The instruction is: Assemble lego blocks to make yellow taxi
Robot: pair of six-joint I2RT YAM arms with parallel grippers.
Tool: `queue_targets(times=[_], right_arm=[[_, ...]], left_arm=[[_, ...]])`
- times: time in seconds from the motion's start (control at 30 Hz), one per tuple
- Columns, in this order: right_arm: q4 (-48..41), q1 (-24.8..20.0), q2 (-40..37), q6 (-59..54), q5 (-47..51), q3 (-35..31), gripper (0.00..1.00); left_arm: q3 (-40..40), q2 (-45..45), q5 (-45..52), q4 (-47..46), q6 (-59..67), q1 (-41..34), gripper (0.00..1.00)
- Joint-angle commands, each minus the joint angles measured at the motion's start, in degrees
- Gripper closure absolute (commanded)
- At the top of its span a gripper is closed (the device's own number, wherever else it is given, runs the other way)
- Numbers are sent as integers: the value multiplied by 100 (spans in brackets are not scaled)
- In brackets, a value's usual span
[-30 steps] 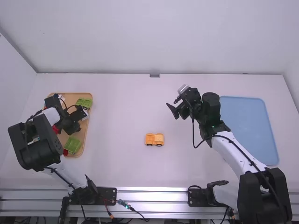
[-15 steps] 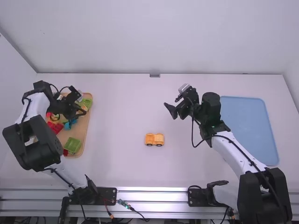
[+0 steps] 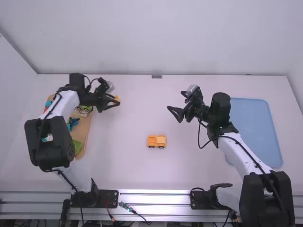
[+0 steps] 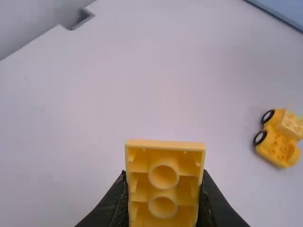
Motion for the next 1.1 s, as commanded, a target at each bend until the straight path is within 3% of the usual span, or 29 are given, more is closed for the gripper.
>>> queue_targets(times=[0.0,0.1,0.23,0.27,0.57,0.67,0.8,1.07], right_arm=[[2,-39,-39,131,-511,52,1],[2,-61,-39,129,-693,52,1],[7,-63,-39,107,-1001,52,1],[7,-63,-39,105,-1255,52,1],[385,22,162,131,-2511,52,1],[745,-24,313,271,-3049,55,1],[1705,-125,662,1519,-3254,55,2],[3220,-111,1331,2911,-3613,55,19]], left_arm=[[-380,-431,-177,435,-1121,-466,98],[-935,-824,-227,1403,-2028,-914,98],[-1729,-1375,737,2636,-2409,-1438,98],[-2065,-1554,1023,3300,-2874,-1615,98],[-3034,-1891,1462,5724,-4889,-2361,98],[-3101,-1891,1893,6094,-5021,-2398,98],[-3115,-1891,2299,6568,-5200,-2400,98],[-3115,-1891,2214,6572,-5198,-2409,98]])
